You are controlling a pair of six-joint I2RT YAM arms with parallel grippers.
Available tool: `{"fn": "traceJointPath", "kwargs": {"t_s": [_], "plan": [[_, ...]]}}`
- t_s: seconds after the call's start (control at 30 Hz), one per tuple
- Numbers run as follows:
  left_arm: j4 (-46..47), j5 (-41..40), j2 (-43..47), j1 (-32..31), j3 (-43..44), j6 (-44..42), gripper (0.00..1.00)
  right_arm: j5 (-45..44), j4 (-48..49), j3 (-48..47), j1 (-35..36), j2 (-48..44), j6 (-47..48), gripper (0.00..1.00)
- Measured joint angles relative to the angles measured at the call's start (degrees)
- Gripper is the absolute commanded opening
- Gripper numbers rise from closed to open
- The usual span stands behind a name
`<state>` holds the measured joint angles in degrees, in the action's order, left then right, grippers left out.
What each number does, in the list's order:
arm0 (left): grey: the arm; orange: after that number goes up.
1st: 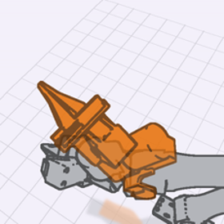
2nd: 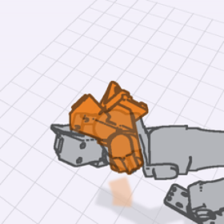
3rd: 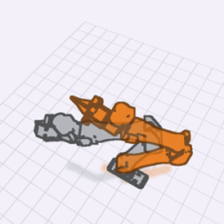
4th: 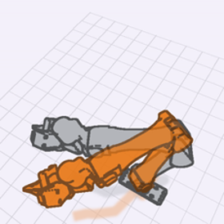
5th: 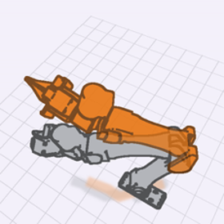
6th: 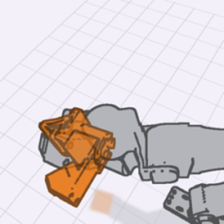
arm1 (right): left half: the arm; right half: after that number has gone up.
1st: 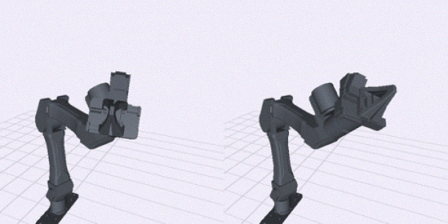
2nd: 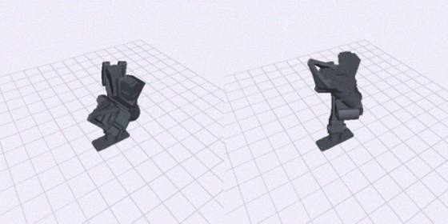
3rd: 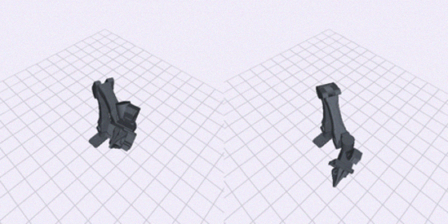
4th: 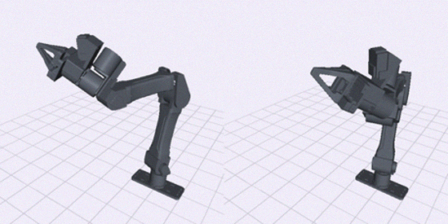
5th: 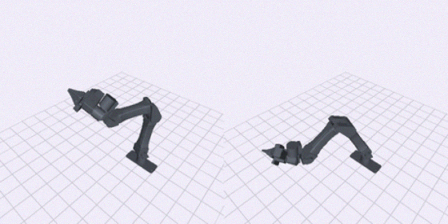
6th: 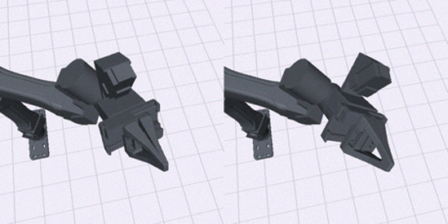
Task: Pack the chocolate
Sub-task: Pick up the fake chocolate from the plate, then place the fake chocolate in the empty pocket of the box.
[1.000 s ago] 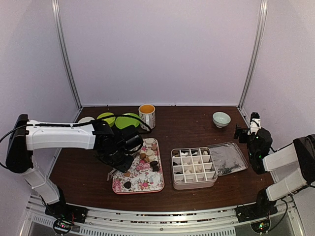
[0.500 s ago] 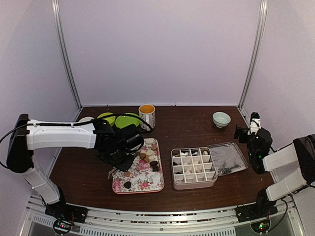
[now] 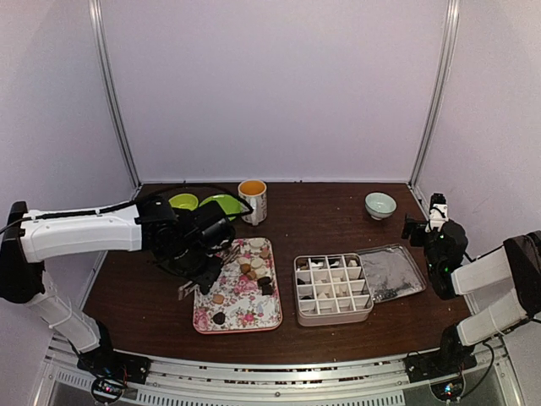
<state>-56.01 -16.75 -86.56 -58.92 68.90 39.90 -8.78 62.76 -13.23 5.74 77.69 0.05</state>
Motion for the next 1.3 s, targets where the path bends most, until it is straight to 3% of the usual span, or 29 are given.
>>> {"fn": "traceJointPath", "kwargs": {"t_s": [0.43, 0.77, 1.3], "plan": [[-0.24, 1.79, 9.81, -3.56, 0.22, -0.28, 0.23, -0.02, 0.00, 0.00, 0.00, 0.00, -0.02, 1.00], [8.11, 8.28, 10.80, -8.33, 0.24, -2.51, 0.23, 0.00, 0.00, 0.00, 0.00, 0.00, -0.02, 1.00], [22.69, 17.51, -10.01, -15.02, 12.98, -9.05, 0.23, 0.00, 0.00, 0.00, 0.00, 0.00, -0.02, 1.00]]}}
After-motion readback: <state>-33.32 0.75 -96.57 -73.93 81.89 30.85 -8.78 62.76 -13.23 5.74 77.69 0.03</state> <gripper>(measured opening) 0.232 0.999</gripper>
